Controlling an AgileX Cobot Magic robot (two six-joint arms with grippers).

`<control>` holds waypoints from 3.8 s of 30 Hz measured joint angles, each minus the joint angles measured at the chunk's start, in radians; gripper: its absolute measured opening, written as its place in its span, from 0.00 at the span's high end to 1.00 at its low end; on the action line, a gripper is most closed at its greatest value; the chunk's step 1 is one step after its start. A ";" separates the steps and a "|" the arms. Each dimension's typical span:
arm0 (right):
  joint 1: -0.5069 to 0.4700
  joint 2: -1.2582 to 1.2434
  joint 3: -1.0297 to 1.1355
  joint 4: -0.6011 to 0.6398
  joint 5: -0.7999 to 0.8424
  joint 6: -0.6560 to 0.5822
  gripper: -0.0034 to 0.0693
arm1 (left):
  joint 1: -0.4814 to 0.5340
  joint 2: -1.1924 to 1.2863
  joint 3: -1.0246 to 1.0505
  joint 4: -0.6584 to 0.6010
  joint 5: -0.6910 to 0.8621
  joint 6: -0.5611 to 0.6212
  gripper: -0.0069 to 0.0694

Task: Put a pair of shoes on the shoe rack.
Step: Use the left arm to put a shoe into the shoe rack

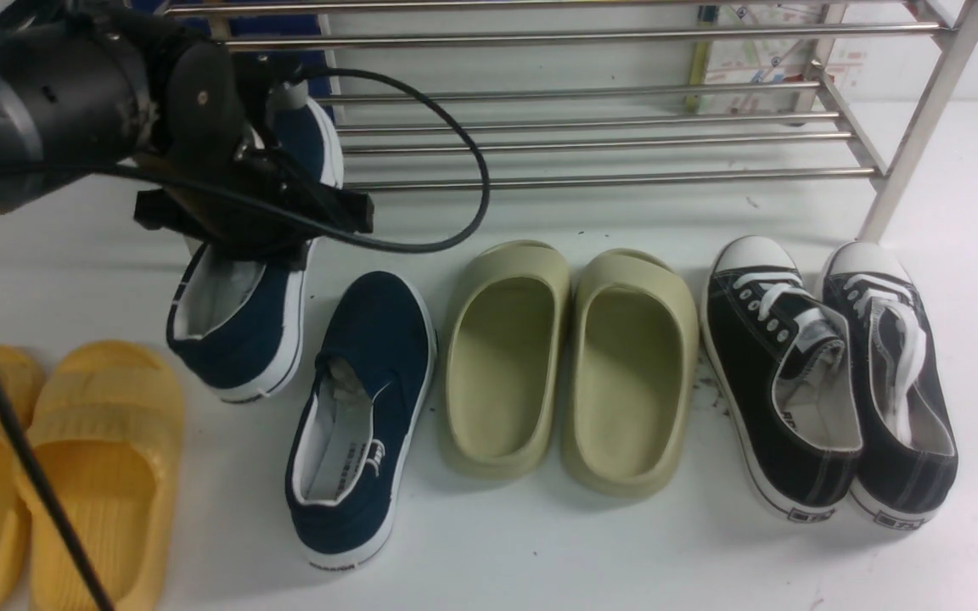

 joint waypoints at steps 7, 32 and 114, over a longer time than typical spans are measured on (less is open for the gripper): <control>0.000 0.000 0.000 0.000 0.000 0.000 0.63 | 0.000 0.205 -0.286 0.042 0.112 0.006 0.89; 0.000 0.000 0.000 -0.001 0.000 0.000 0.62 | 0.089 0.531 -0.732 0.071 0.101 0.064 0.89; 0.000 0.000 0.000 0.000 0.000 0.000 0.62 | 0.169 0.126 -0.037 -0.045 -0.267 -0.024 0.93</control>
